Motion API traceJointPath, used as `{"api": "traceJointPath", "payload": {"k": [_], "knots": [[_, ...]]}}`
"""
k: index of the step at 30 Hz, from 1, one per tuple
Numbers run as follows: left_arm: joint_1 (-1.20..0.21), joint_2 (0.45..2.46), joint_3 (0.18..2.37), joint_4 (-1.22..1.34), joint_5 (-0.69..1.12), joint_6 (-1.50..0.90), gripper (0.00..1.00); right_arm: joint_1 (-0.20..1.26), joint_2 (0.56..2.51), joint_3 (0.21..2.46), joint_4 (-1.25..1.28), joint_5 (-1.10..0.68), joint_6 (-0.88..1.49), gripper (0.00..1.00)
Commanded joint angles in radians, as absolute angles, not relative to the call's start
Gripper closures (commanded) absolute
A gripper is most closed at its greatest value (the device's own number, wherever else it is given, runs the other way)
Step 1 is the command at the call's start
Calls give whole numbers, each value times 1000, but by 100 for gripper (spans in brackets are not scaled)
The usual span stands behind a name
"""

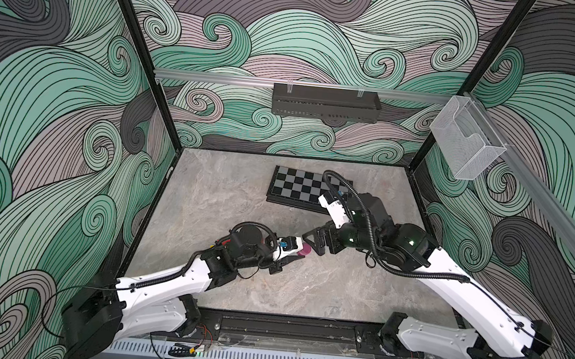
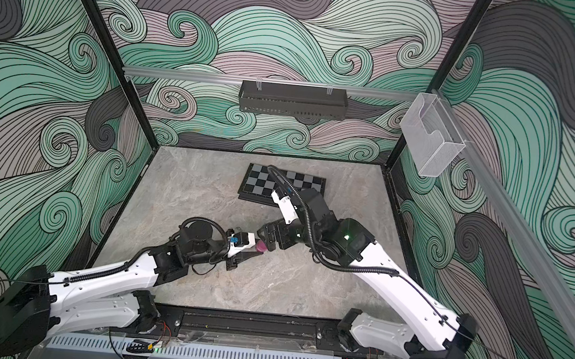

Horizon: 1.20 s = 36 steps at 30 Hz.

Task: Close the paint jar lid
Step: Close the lid on the paint jar, then screw the lid onto the paint jar.

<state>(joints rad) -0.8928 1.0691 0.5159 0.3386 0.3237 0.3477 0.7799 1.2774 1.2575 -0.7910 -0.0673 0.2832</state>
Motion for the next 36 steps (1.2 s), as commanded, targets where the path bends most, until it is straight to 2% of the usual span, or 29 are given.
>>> {"api": "traceJointPath", "payload": {"k": [1, 6, 15, 18, 26, 31, 36], "knots": [[-898, 1051, 545, 305, 353, 354, 89, 737, 1258, 1222, -738, -129, 196, 2], [-897, 1035, 543, 264, 364, 357, 89, 701, 1204, 1126, -647, -274, 57, 2], [-866, 1007, 545, 166, 462, 379, 88, 704, 1120, 947, -546, -509, -373, 2], [-865, 1009, 549, 151, 481, 390, 88, 713, 1124, 931, -565, -535, -492, 13], [-863, 1020, 561, 133, 488, 402, 88, 767, 1166, 933, -565, -542, -664, 15], [-863, 1016, 560, 132, 486, 403, 88, 791, 1218, 952, -576, -523, -695, 20], [-863, 1014, 560, 133, 485, 405, 88, 802, 1241, 957, -560, -499, -695, 29]]}}
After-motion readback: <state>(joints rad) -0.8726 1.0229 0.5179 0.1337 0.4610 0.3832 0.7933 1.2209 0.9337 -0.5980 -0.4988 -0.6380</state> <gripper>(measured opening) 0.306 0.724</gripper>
